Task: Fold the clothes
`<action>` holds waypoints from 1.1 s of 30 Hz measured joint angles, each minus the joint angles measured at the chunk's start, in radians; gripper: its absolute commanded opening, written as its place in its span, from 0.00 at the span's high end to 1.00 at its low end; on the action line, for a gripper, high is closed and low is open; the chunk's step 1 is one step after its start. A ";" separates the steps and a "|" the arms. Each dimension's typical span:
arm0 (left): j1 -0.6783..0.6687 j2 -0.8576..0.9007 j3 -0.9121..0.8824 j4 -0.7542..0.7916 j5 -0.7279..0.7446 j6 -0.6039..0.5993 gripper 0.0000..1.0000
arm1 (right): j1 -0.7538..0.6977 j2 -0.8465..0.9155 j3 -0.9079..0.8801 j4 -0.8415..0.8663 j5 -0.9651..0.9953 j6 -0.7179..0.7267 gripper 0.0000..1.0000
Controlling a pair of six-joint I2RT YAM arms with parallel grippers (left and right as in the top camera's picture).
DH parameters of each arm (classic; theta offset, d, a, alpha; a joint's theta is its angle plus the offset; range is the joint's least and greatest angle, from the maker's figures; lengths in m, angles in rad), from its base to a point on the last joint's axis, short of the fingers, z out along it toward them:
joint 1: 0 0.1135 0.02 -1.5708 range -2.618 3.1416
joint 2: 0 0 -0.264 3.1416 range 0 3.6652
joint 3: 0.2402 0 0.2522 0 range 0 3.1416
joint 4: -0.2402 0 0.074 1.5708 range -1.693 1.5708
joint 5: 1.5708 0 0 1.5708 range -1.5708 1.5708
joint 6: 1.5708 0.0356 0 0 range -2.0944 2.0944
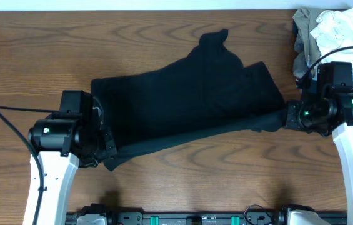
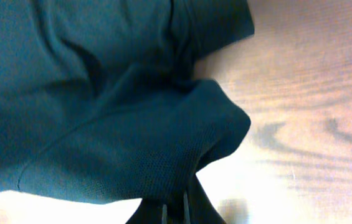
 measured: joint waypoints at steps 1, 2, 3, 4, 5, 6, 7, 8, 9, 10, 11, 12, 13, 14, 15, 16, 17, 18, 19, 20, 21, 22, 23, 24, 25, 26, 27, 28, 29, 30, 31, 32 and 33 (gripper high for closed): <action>0.000 0.005 -0.008 0.011 0.000 0.000 0.94 | 0.001 0.008 0.000 0.024 -0.002 -0.003 0.99; 0.000 0.012 -0.016 0.021 0.000 0.000 0.94 | 0.002 0.018 0.000 0.060 -0.006 -0.007 0.99; 0.000 0.022 -0.025 0.033 0.000 0.000 0.94 | 0.008 0.027 0.000 0.095 -0.007 -0.010 0.99; 0.000 0.031 -0.032 0.043 0.000 0.000 0.94 | 0.013 0.034 0.000 0.116 -0.009 -0.011 0.99; 0.000 0.042 -0.037 0.051 -0.001 0.000 0.94 | 0.022 0.043 0.000 0.143 -0.010 -0.013 0.99; 0.000 0.054 -0.040 0.058 -0.005 0.000 0.94 | 0.033 0.053 0.000 0.170 -0.010 -0.015 0.99; 0.000 0.065 -0.042 0.063 -0.011 0.000 0.94 | 0.045 0.067 0.000 0.195 -0.011 -0.015 0.99; 0.000 0.076 -0.043 0.066 -0.018 -0.001 0.94 | 0.051 0.078 0.000 0.213 -0.013 -0.015 0.99; 0.000 0.086 -0.044 0.070 -0.027 -0.003 0.94 | 0.063 0.093 0.000 0.234 -0.013 -0.015 0.99; 0.000 0.095 -0.044 0.072 -0.032 -0.005 0.94 | 0.072 0.109 0.000 0.255 -0.013 -0.016 0.99; 0.000 0.104 -0.045 0.078 -0.042 -0.007 0.94 | 0.083 0.131 0.000 0.279 -0.014 -0.015 0.99; 0.000 0.111 -0.046 0.087 -0.048 -0.008 0.94 | 0.092 0.148 0.000 0.293 -0.014 -0.015 0.99; 0.000 0.117 -0.047 0.096 -0.054 -0.008 0.94 | 0.101 0.167 0.000 0.306 -0.014 -0.015 0.99; 0.000 0.128 -0.049 0.113 -0.058 -0.008 0.94 | 0.112 0.194 0.000 0.320 -0.014 -0.015 0.99; 0.000 0.134 -0.050 0.124 -0.060 -0.008 0.94 | 0.120 0.210 0.000 0.332 -0.014 -0.015 0.99; 0.000 0.142 -0.052 0.140 -0.061 -0.008 0.94 | 0.127 0.230 0.000 0.347 -0.014 -0.015 0.99; 0.000 0.149 -0.055 0.159 -0.064 -0.009 0.94 | 0.135 0.249 0.000 0.365 -0.014 -0.014 0.99; 0.000 0.159 -0.060 0.187 -0.066 -0.010 0.94 | 0.142 0.268 0.000 0.389 -0.015 -0.013 0.99; 0.000 0.169 -0.065 0.210 -0.069 -0.011 0.94 | 0.146 0.291 0.000 0.413 -0.015 -0.013 0.99; 0.000 0.179 -0.070 0.229 -0.072 -0.012 0.94 | 0.148 0.301 0.000 0.426 -0.016 -0.011 0.99; 0.000 0.191 -0.076 0.249 -0.074 -0.013 0.94 | 0.151 0.316 0.000 0.441 -0.016 -0.010 0.99; 0.000 0.202 -0.081 0.264 -0.076 -0.013 0.94 | 0.151 0.326 0.000 0.451 -0.016 -0.010 0.99; 0.000 0.216 -0.086 0.277 -0.076 -0.015 0.94 | 0.151 0.336 0.000 0.462 -0.016 -0.010 0.99; 0.000 0.230 -0.089 0.285 -0.076 -0.016 0.94 | 0.151 0.346 0.000 0.472 -0.016 -0.010 0.99; 0.000 0.247 -0.092 0.295 -0.077 -0.016 0.94 | 0.152 0.356 0.000 0.483 -0.016 -0.009 0.99; 0.000 0.265 -0.095 0.302 -0.080 -0.017 0.94 | 0.152 0.363 0.000 0.494 -0.016 -0.009 0.99; 0.000 0.282 -0.097 0.308 -0.084 -0.019 0.94 | 0.152 0.373 0.000 0.509 -0.017 -0.007 0.99; 0.000 0.303 -0.099 0.314 -0.092 -0.019 0.94 | 0.152 0.381 0.000 0.522 -0.017 -0.006 0.99; 0.000 0.326 -0.101 0.324 -0.100 -0.022 0.94 | 0.152 0.391 0.000 0.538 -0.017 -0.006 0.99; 0.000 0.343 -0.101 0.335 -0.106 -0.023 0.94 | 0.152 0.400 0.000 0.554 -0.018 -0.005 0.99; 0.000 0.364 -0.101 0.352 -0.114 -0.023 0.94 | 0.152 0.407 0.000 0.568 -0.018 -0.005 0.99; 0.000 0.385 -0.101 0.371 -0.122 -0.023 0.94 | 0.152 0.417 0.000 0.584 -0.019 -0.005 0.99; 0.000 0.399 -0.101 0.386 -0.129 -0.023 0.94 | 0.152 0.428 0.000 0.601 -0.019 -0.005 0.99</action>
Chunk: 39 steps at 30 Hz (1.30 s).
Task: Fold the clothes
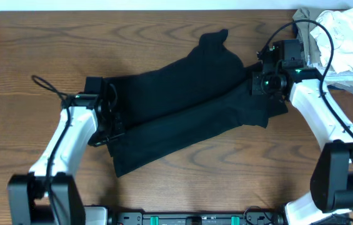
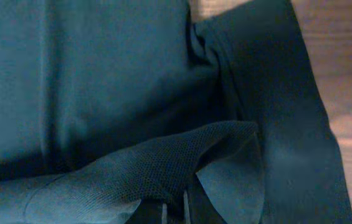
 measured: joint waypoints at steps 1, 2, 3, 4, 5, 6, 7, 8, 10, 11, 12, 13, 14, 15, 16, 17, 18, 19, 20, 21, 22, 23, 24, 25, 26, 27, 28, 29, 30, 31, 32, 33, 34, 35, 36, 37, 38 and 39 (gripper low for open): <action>0.000 0.016 0.000 0.019 -0.007 0.000 0.94 | 0.000 0.011 0.000 0.018 -0.002 0.000 0.99; 0.000 0.034 -0.001 0.041 -0.015 0.000 0.94 | 0.000 0.019 0.000 0.032 -0.003 0.001 0.99; 0.000 0.047 -0.001 0.060 -0.022 0.000 0.94 | 0.000 0.032 0.000 0.048 -0.006 0.002 0.99; 0.000 0.063 -0.001 0.080 -0.028 0.000 0.94 | 0.000 0.046 0.000 0.064 -0.010 0.002 0.99; 0.000 0.073 -0.001 0.098 -0.032 0.000 0.94 | 0.000 0.054 0.000 0.079 -0.012 0.002 0.99; 0.000 0.085 -0.001 0.116 -0.034 0.000 0.93 | 0.000 0.064 0.000 0.094 -0.014 0.002 0.99; 0.000 0.097 -0.001 0.137 -0.037 0.000 0.93 | 0.000 0.071 0.000 0.105 -0.016 0.002 0.99; 0.000 0.105 -0.001 0.154 -0.039 0.000 0.88 | 0.000 0.079 0.000 0.116 -0.016 0.002 0.98; 0.000 0.117 -0.001 0.180 -0.044 0.004 0.67 | 0.000 0.089 0.000 0.130 -0.018 0.004 0.81; 0.000 0.120 -0.001 0.191 -0.048 -0.001 0.63 | 0.000 0.091 0.000 0.135 -0.019 0.005 0.71; 0.000 0.123 -0.001 0.206 -0.051 0.000 0.58 | 0.000 0.093 0.000 0.142 -0.018 0.006 0.62; 0.000 0.123 -0.001 0.216 -0.051 0.002 0.53 | 0.000 0.093 0.000 0.145 -0.017 0.008 0.52; 0.000 0.123 -0.001 0.225 -0.053 0.001 0.50 | 0.000 0.093 0.000 0.149 -0.018 0.003 0.47; 0.000 0.123 -0.001 0.229 -0.054 0.000 0.46 | 0.000 0.093 0.000 0.149 -0.018 0.005 0.42; 0.000 0.123 -0.001 0.229 -0.055 0.001 0.44 | 0.000 0.093 0.000 0.146 -0.020 0.004 0.40; 0.000 0.123 -0.001 0.225 -0.056 -0.001 0.42 | 0.000 0.093 0.000 0.140 -0.026 0.000 0.39; 0.000 0.123 -0.001 0.215 -0.056 0.000 0.41 | 0.000 0.093 0.002 0.129 -0.036 -0.003 0.39; 0.001 0.123 0.003 0.194 -0.056 -0.001 0.39 | 0.000 0.093 0.008 0.111 -0.047 -0.004 0.36; 0.003 0.123 0.010 0.169 -0.056 -0.002 0.38 | 0.000 0.093 0.018 0.091 -0.056 -0.005 0.33; 0.007 0.123 0.021 0.135 -0.056 -0.002 0.36 | 0.000 0.092 0.032 0.066 -0.065 -0.007 0.32; 0.013 0.123 0.038 0.103 -0.055 0.001 0.34 | 0.000 0.092 0.058 0.027 -0.072 -0.013 0.30; 0.020 0.122 0.062 0.074 -0.056 0.006 0.34 | 0.000 0.090 0.086 -0.006 -0.078 -0.018 0.29; 0.026 0.122 0.089 0.049 -0.056 0.013 0.34 | 0.000 0.090 0.119 -0.040 -0.081 -0.024 0.27; 0.039 0.122 0.122 0.028 -0.055 0.021 0.34 | 0.001 0.089 0.161 -0.072 -0.085 -0.033 0.25; 0.047 0.122 0.153 0.020 -0.056 0.029 0.34 | 0.002 0.085 0.198 -0.089 -0.085 -0.042 0.23; 0.057 0.122 0.188 0.014 -0.055 0.039 0.34 | 0.005 0.083 0.228 -0.103 -0.084 -0.053 0.22; 0.068 0.121 0.223 0.016 -0.054 0.050 0.34 | 0.010 0.079 0.263 -0.114 -0.078 -0.062 0.22; 0.077 0.121 0.253 0.021 -0.051 0.059 0.34 | 0.018 0.074 0.293 -0.117 -0.069 -0.072 0.22; 0.084 0.121 0.276 0.027 -0.047 0.071 0.34 | 0.025 0.070 0.313 -0.117 -0.063 -0.080 0.22; 0.094 0.121 0.302 0.040 -0.040 0.083 0.34 | 0.036 0.064 0.336 -0.113 -0.055 -0.090 0.22; 0.102 0.122 0.323 0.052 -0.035 0.094 0.34 | 0.047 0.059 0.349 -0.105 -0.046 -0.100 0.22; 0.109 0.123 0.338 0.059 -0.029 0.103 0.34 | 0.052 0.057 0.356 -0.094 -0.042 -0.106 0.22; 0.116 0.128 0.356 0.068 -0.025 0.114 0.34 | 0.061 0.055 0.362 -0.081 -0.039 -0.113 0.22; 0.122 0.137 0.375 0.077 -0.023 0.128 0.34 | 0.064 0.055 0.366 -0.068 -0.037 -0.121 0.22; 0.129 0.154 0.395 0.086 -0.022 0.137 0.34 | 0.069 0.055 0.366 -0.059 -0.034 -0.129 0.22; 0.136 0.178 0.418 0.097 -0.019 0.152 0.34 | 0.074 0.055 0.366 -0.056 -0.032 -0.132 0.22; 0.142 0.209 0.441 0.107 -0.017 0.162 0.34 | 0.076 0.055 0.366 -0.055 -0.031 -0.137 0.22; 0.146 0.238 0.459 0.120 -0.014 0.171 0.34 | 0.079 0.055 0.366 -0.054 -0.028 -0.143 0.22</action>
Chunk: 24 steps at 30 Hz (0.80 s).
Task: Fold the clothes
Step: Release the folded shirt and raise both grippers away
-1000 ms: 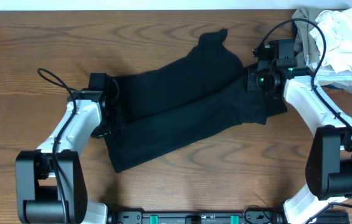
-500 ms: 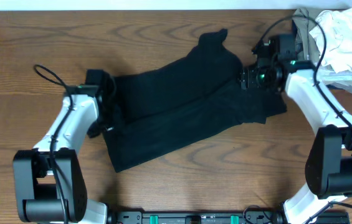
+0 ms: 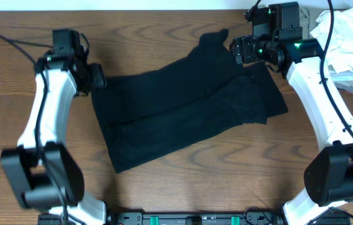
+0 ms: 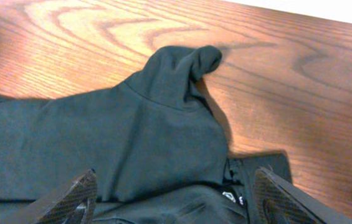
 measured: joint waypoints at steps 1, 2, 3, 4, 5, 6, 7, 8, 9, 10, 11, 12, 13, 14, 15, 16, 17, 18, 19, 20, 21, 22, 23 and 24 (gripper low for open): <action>0.006 0.040 0.019 0.012 0.001 0.010 0.34 | 0.000 0.000 0.000 0.001 0.001 -0.004 0.22; 0.010 0.073 0.032 0.026 0.005 0.015 0.34 | 0.000 0.000 0.000 0.001 0.004 -0.009 0.22; 0.013 0.105 0.043 0.040 0.008 0.022 0.34 | 0.001 0.000 0.000 0.001 0.006 -0.012 0.22; 0.016 0.137 0.052 0.054 0.013 0.032 0.34 | 0.001 0.000 0.000 0.000 0.008 -0.015 0.22; 0.017 0.167 0.057 0.070 0.019 0.041 0.34 | 0.001 0.000 0.000 0.000 0.009 -0.017 0.22; 0.018 0.191 0.059 0.085 0.021 0.045 0.34 | 0.001 0.000 0.000 0.001 0.010 -0.019 0.22; 0.018 0.212 0.059 0.100 0.025 0.051 0.35 | 0.001 0.000 0.000 0.000 0.010 -0.022 0.22; 0.018 0.228 0.059 0.112 0.029 0.057 0.35 | 0.001 0.000 0.000 -0.001 0.010 -0.023 0.22; 0.018 0.241 0.059 0.124 0.032 0.063 0.35 | 0.001 0.000 0.000 -0.003 0.011 -0.025 0.22; 0.018 0.251 0.059 0.138 0.036 0.069 0.35 | 0.001 0.000 0.000 -0.007 0.011 -0.025 0.22; 0.018 0.261 0.059 0.153 0.039 0.075 0.35 | 0.001 0.000 0.000 -0.011 0.011 -0.026 0.22; 0.018 0.267 0.059 0.166 0.039 0.084 0.35 | 0.001 0.000 0.000 -0.017 0.011 -0.028 0.22; 0.018 0.273 0.059 0.180 0.039 0.090 0.35 | 0.001 0.000 0.000 -0.022 0.011 -0.029 0.22; 0.018 0.277 0.060 0.192 0.039 0.093 0.35 | 0.001 0.000 0.000 -0.027 0.011 -0.030 0.22; 0.018 0.281 0.060 0.208 0.039 0.097 0.38 | 0.001 0.000 0.000 -0.031 0.011 -0.032 0.22; 0.018 0.286 0.060 0.223 0.039 0.102 0.39 | 0.001 0.000 0.000 -0.035 0.011 -0.032 0.22; 0.018 0.292 0.061 0.240 0.039 0.108 0.40 | 0.001 0.000 0.000 -0.038 0.011 -0.032 0.22; 0.018 0.298 0.062 0.252 0.039 0.112 0.40 | 0.001 0.000 0.000 -0.040 0.011 -0.032 0.22; 0.018 0.306 0.062 0.263 0.039 0.114 0.40 | 0.001 0.000 0.000 -0.042 0.011 -0.032 0.22; 0.018 0.313 0.063 0.272 0.039 0.115 0.40 | 0.001 0.000 0.000 -0.043 0.011 -0.032 0.22; 0.018 0.322 0.063 0.276 0.039 0.117 0.40 | 0.001 0.000 0.000 -0.045 0.011 -0.032 0.22; 0.018 0.330 0.063 0.280 0.039 0.119 0.40 | 0.001 0.000 0.000 -0.046 0.011 -0.032 0.22; 0.018 0.339 0.063 0.286 0.039 0.122 0.41 | 0.001 0.000 0.000 -0.046 0.011 -0.032 0.22; 0.018 0.344 0.063 0.290 0.039 0.122 0.41 | 0.001 0.000 0.000 -0.046 0.011 -0.032 0.22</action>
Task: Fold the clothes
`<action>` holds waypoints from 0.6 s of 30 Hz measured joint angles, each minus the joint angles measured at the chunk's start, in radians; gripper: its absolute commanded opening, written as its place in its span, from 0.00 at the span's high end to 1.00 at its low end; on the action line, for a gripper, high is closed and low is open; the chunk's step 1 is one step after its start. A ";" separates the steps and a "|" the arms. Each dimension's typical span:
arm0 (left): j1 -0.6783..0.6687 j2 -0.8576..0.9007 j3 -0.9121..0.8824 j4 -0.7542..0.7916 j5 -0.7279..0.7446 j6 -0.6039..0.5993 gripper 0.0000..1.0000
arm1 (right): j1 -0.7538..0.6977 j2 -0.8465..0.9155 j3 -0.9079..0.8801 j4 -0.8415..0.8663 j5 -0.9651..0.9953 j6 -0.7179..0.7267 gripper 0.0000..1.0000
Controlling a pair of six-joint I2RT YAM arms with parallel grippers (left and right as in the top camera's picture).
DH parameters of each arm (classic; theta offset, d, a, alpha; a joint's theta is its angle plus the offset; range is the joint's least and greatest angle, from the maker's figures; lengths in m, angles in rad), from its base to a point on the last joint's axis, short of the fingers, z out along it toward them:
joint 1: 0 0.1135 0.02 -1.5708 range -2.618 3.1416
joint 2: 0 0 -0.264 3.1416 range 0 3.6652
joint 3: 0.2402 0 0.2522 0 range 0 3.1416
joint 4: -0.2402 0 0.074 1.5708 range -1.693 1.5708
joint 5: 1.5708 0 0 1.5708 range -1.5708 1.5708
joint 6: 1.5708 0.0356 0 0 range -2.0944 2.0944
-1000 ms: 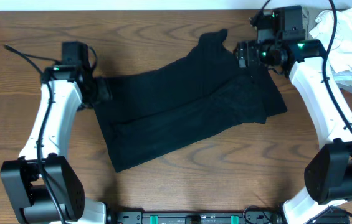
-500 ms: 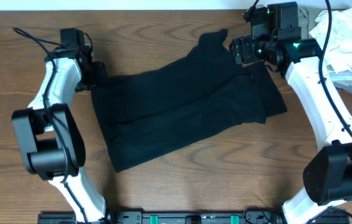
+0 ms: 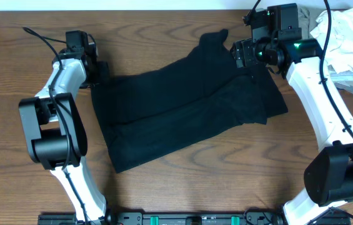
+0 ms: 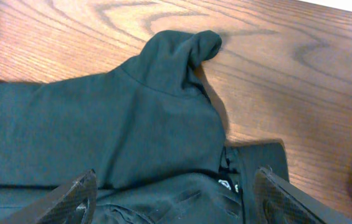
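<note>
A black garment [image 3: 182, 106] lies folded lengthwise across the middle of the wooden table [image 3: 164, 25], its near half laid over the far half. One sleeve [image 3: 213, 39] pokes out toward the far edge. My right gripper [image 3: 243, 53] hovers open over the garment's far right part, nothing between its fingers. In the right wrist view the gripper [image 4: 174, 180] spreads wide over the cloth [image 4: 132, 124], with the sleeve [image 4: 188, 50] ahead of it. My left gripper [image 3: 99, 70] sits at the garment's far left corner; its jaws are too small to read.
A heap of pale clothes [image 3: 342, 28] lies at the far right corner, just behind the right arm. The left arm reaches along the table's left side. Bare wood lies in front of the garment.
The garment lies as before and the right gripper stays open above it. The left arm has shifted, its gripper now slightly farther back at the far left corner.
Both grippers first held the garment's near edge at the front of the table, right gripper shut on cloth. Then that edge was lifted halfway across the garment. Later it lay folded over the far half with the right gripper open, as now.
</note>
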 measured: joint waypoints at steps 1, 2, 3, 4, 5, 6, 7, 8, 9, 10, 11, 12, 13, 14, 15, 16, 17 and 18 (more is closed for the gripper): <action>0.000 0.006 0.000 0.002 0.000 0.000 0.41 | 0.000 0.000 0.000 0.000 0.000 0.000 0.22; 0.000 0.009 0.000 0.003 0.000 0.003 0.41 | 0.000 0.000 0.000 0.000 0.000 0.000 0.22; 0.000 0.010 0.000 0.005 0.000 0.004 0.41 | 0.000 0.000 0.000 0.000 0.000 0.000 0.22; 0.000 0.012 0.000 0.007 0.000 0.008 0.42 | 0.000 0.000 0.000 0.000 0.000 0.000 0.22; 0.000 0.012 0.000 0.009 0.000 0.012 0.47 | 0.000 0.000 0.000 0.000 0.000 0.000 0.22; 0.000 0.012 0.000 0.011 0.000 0.015 0.52 | 0.000 0.000 0.000 -0.002 0.000 0.000 0.22; 0.000 0.014 0.000 0.011 0.000 0.016 0.61 | 0.000 0.000 0.000 -0.005 0.000 0.000 0.22; 0.000 0.016 0.001 0.010 0.000 0.015 0.70 | 0.000 0.000 0.000 -0.008 0.000 0.000 0.22; 0.000 0.019 0.002 0.006 0.000 0.017 0.79 | 0.000 0.000 0.000 -0.012 0.000 0.000 0.22; 0.000 0.024 0.005 0.001 0.003 0.015 0.81 | 0.000 0.000 0.000 -0.014 0.000 0.000 0.22; 0.000 0.029 0.006 -0.003 0.007 0.018 0.88 | 0.000 0.000 0.000 -0.017 0.000 0.000 0.22; -0.001 0.030 0.011 -0.010 0.009 0.020 0.92 | 0.000 0.000 0.000 -0.018 0.001 -0.003 0.22; -0.002 0.030 0.013 -0.019 0.008 0.020 0.94 | 0.000 0.000 0.000 -0.017 0.001 -0.003 0.22; -0.003 0.030 0.016 -0.029 0.010 0.021 0.94 | 0.000 0.000 0.000 -0.016 0.002 -0.004 0.23; -0.002 0.030 0.018 -0.036 0.010 0.023 0.94 | 0.000 0.000 0.000 -0.013 0.002 -0.005 0.24; -0.002 0.030 0.021 -0.047 0.010 0.022 0.94 | 0.000 0.000 0.000 -0.007 0.003 -0.006 0.24; -0.002 0.030 0.023 -0.057 0.010 0.022 0.94 | 0.000 0.000 0.000 0.002 0.003 -0.006 0.25; -0.002 0.030 0.024 -0.067 0.010 0.022 0.94 | 0.000 0.000 0.000 0.006 0.003 -0.006 0.25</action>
